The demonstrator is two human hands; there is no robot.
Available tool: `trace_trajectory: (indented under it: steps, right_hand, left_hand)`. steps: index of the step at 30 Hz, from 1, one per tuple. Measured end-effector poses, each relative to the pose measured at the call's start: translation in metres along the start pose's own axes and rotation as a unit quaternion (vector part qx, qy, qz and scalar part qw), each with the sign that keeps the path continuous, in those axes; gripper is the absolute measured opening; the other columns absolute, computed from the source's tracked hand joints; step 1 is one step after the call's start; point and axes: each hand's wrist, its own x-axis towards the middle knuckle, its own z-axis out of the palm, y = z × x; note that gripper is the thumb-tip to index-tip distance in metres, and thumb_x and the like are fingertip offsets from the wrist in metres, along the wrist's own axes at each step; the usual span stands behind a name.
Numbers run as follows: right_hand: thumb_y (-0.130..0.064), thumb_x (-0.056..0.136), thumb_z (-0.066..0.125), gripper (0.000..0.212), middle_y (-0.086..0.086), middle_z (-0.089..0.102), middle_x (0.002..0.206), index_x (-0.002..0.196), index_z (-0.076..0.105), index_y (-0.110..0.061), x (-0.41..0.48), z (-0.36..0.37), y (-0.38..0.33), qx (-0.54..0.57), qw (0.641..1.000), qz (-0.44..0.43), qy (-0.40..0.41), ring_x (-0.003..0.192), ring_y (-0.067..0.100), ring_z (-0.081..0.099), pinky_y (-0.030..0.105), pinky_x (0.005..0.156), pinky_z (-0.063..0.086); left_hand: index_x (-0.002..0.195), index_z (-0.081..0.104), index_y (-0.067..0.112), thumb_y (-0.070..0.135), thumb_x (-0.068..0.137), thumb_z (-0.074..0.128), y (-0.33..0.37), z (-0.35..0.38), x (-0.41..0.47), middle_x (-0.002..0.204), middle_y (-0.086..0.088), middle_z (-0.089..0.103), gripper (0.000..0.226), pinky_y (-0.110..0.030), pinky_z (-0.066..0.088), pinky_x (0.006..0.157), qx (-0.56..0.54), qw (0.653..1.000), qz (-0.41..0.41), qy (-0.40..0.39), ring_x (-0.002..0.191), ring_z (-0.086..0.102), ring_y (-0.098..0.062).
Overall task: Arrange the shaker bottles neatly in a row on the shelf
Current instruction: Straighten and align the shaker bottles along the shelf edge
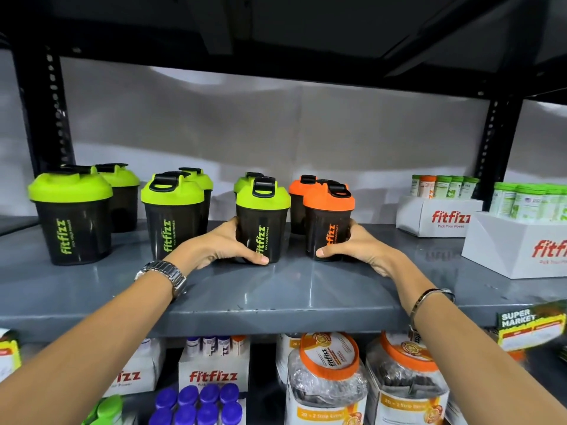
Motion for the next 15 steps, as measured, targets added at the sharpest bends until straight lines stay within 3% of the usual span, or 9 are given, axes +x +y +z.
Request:
trace_trajectory:
  steps: [3, 6, 8, 10, 11, 13, 15]
  right_hand:
    - [-0.020, 0.055, 0.087, 0.088, 0.006, 0.060, 0.123, 0.130, 0.040, -0.014, -0.004, -0.003, -0.002, -0.015, 1.000, 0.009, -0.023, 0.111, 0.020, 0.056, 0.041, 0.101, 0.043]
    - [-0.032, 0.048, 0.087, 0.109, 0.003, 0.048, 0.137, 0.138, 0.028, -0.015, -0.017, -0.003, -0.005, -0.034, 0.999, 0.023, -0.019, 0.119, 0.018, 0.048, 0.035, 0.098, 0.039]
    - [-0.030, 0.055, 0.087, 0.112, 0.007, 0.037, 0.146, 0.143, 0.021, -0.015, -0.030, -0.001, -0.006, -0.046, 0.996, 0.023, 0.068, 0.129, 0.024, 0.040, 0.038, 0.103, 0.035]
    - [-0.019, 0.065, 0.081, 0.090, 0.013, 0.043, 0.142, 0.140, 0.031, -0.014, -0.047, 0.004, -0.007, -0.067, 0.975, -0.030, 0.208, 0.128, 0.028, 0.042, 0.040, 0.102, 0.036]
    - [-0.014, 0.069, 0.076, 0.072, 0.013, 0.051, 0.132, 0.132, 0.041, -0.017, -0.058, 0.013, -0.013, -0.061, 0.956, -0.081, 0.276, 0.121, 0.026, 0.048, 0.036, 0.096, 0.040]
    - [-0.008, 0.072, 0.065, 0.037, 0.005, 0.063, 0.104, 0.103, 0.055, -0.028, -0.081, 0.044, -0.039, 0.013, 0.920, -0.185, 0.344, 0.096, 0.009, 0.060, 0.017, 0.079, 0.045]
    - [-0.009, 0.068, 0.056, 0.031, -0.002, 0.064, 0.086, 0.087, 0.055, -0.034, -0.098, 0.091, -0.070, 0.066, 0.926, -0.244, 0.280, 0.072, -0.004, 0.058, 0.006, 0.062, 0.042]
  left_hand:
    - [0.128, 0.034, 0.012, 0.004, 0.063, 0.083, 0.007, 0.003, -0.008, 0.095, 0.000, 0.061, 0.082, -0.015, 0.050, 0.057, 0.001, 1.000, -0.013, -0.019, 0.072, 0.062, -0.003]
    - [0.140, 0.015, 0.011, 0.014, 0.064, 0.083, 0.009, -0.002, -0.028, 0.134, -0.008, 0.046, 0.102, -0.029, 0.041, 0.096, 0.023, 0.997, -0.053, -0.045, 0.120, 0.047, -0.020]
    - [0.143, 0.004, 0.013, 0.023, 0.064, 0.083, 0.004, -0.016, -0.058, 0.141, -0.005, 0.038, 0.112, -0.029, 0.035, 0.101, 0.036, 0.997, -0.056, -0.049, 0.127, 0.039, -0.016]
    - [0.136, 0.031, 0.022, 0.030, 0.056, 0.087, -0.002, -0.036, -0.095, 0.129, 0.003, 0.051, 0.098, -0.020, 0.042, 0.089, 0.039, 0.999, -0.015, -0.027, 0.116, 0.050, -0.009]
    - [0.122, 0.047, 0.027, 0.029, 0.053, 0.088, -0.007, -0.051, -0.112, 0.117, 0.007, 0.060, 0.081, -0.013, 0.045, 0.079, 0.038, 0.999, 0.023, 0.009, 0.107, 0.056, -0.007]
    - [0.092, 0.058, 0.029, 0.016, 0.052, 0.089, -0.018, -0.086, -0.137, 0.095, 0.008, 0.068, 0.053, -0.007, 0.044, 0.065, 0.021, 0.983, 0.095, 0.156, 0.089, 0.062, -0.009]
    - [0.090, 0.054, 0.021, -0.001, 0.054, 0.085, -0.034, -0.123, -0.146, 0.091, 0.001, 0.065, 0.053, -0.014, 0.047, 0.074, 0.024, 0.927, 0.126, 0.352, 0.086, 0.059, -0.017]
